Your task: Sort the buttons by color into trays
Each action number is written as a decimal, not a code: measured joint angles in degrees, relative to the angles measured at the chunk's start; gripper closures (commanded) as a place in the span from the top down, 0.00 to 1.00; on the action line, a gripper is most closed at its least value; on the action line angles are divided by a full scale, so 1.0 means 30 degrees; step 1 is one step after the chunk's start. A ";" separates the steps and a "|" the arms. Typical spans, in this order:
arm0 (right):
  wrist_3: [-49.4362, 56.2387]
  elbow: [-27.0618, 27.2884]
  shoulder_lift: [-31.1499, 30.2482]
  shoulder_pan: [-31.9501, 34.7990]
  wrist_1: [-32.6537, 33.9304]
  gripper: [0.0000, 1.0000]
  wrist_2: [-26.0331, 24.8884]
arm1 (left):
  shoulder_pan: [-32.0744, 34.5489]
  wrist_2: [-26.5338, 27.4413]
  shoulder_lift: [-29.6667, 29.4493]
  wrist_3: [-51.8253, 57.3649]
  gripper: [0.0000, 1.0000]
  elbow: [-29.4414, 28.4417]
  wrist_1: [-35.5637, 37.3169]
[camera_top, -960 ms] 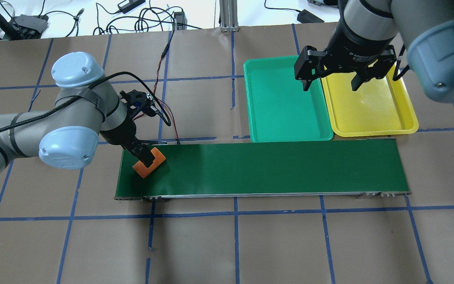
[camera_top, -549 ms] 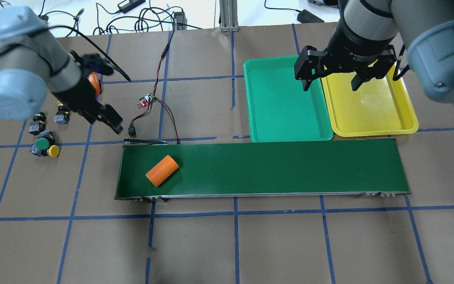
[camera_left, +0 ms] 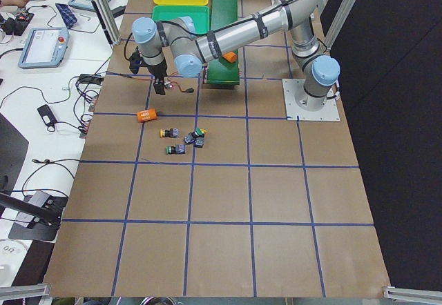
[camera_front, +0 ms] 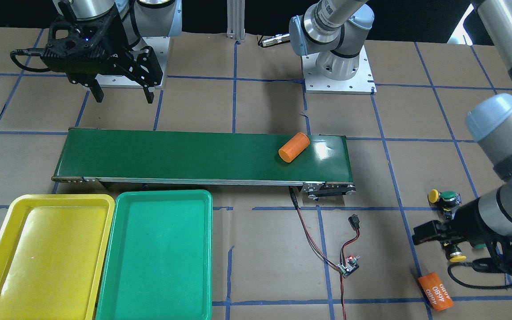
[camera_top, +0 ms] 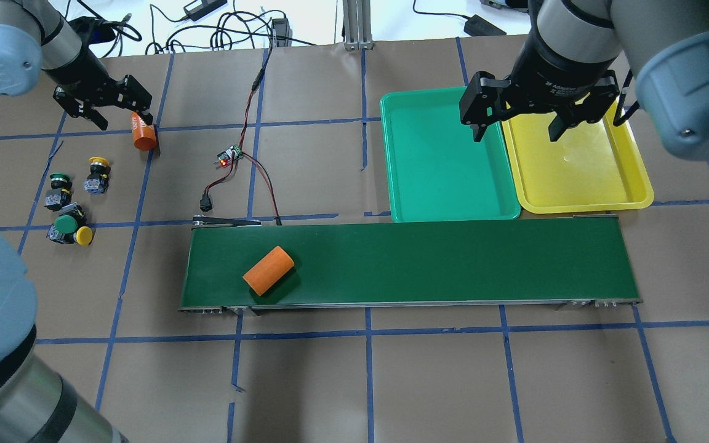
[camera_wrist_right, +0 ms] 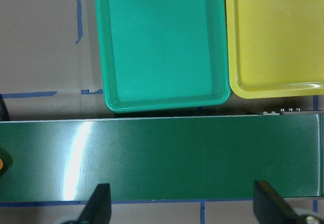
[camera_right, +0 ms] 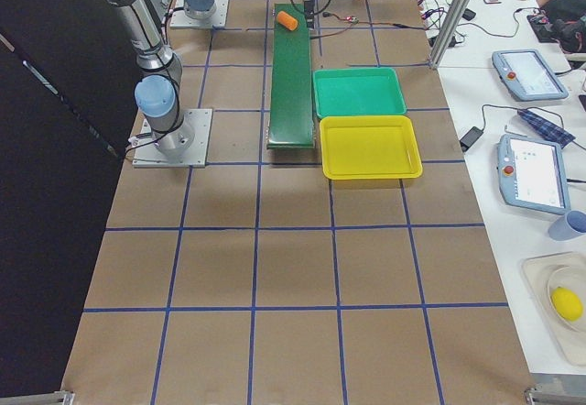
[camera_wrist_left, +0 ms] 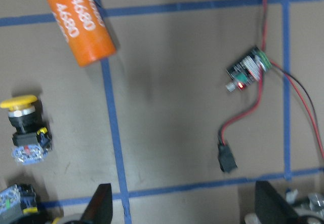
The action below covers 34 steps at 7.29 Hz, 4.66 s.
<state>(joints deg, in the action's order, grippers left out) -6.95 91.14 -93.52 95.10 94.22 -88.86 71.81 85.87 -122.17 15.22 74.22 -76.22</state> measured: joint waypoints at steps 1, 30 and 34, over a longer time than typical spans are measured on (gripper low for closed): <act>0.0000 0.0000 0.0000 0.0000 0.0000 1.00 -0.0001 | -0.0137 0.0111 -0.1295 -0.0838 1.00 -0.1025 0.0485; 0.0001 0.0000 0.0020 -0.0003 -0.0025 1.00 0.0008 | -0.1805 0.4095 0.6622 -0.4003 1.00 0.9438 0.1888; 0.0001 0.0000 0.0005 -0.0029 -0.0030 1.00 0.0024 | -0.4863 0.3680 0.2195 0.1610 1.00 0.7243 0.5372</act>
<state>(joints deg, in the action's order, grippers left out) -6.94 91.14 -93.50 95.01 94.13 -88.78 57.22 96.91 -115.59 20.05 95.95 -60.10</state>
